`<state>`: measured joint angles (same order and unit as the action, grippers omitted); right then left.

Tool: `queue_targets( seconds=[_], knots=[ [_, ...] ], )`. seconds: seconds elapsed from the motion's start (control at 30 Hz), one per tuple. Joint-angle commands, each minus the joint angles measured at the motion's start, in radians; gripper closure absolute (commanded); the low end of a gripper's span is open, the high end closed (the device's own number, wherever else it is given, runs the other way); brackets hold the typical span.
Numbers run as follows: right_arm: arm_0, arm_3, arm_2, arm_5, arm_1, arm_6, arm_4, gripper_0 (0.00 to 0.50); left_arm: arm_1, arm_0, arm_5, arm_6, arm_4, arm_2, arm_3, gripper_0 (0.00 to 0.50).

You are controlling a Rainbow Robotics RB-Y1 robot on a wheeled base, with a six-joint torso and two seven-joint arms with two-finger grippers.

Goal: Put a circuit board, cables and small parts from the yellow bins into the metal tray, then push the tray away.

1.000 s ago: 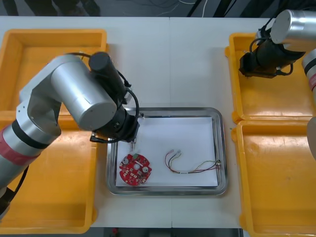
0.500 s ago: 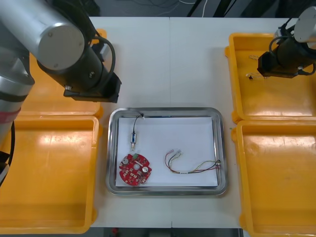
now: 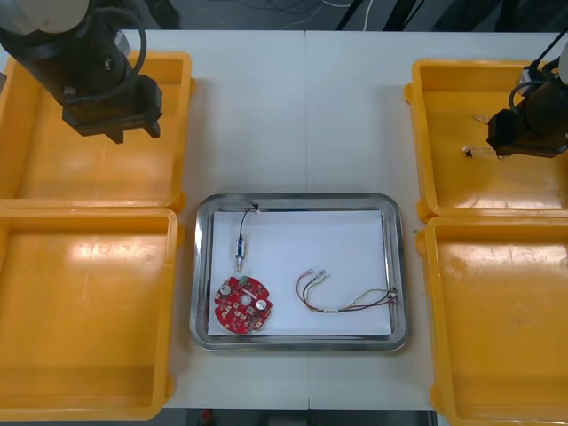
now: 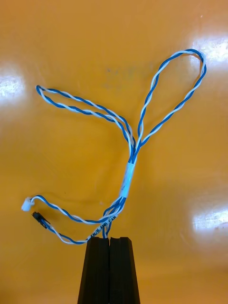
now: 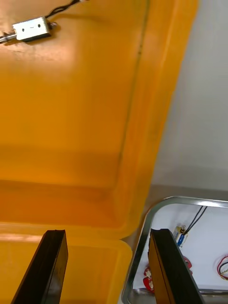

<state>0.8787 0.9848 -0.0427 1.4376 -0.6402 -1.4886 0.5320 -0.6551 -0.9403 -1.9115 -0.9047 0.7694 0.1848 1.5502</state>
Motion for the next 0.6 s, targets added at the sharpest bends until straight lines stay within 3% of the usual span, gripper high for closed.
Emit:
queue_targets(
  seconds=[0.03,0.6],
  knots=[
    [-0.067,0.113,-0.042,0.027,-0.056,0.016,0.009,0.5,-0.041,-0.101,-0.008,-0.192,-0.025,-0.033,-0.088,0.0],
    [-0.13,0.201,-0.072,0.06,-0.053,0.028,0.009,0.5,-0.047,-0.173,0.155,-0.603,-0.044,-0.038,-0.338,0.0]
  ],
)
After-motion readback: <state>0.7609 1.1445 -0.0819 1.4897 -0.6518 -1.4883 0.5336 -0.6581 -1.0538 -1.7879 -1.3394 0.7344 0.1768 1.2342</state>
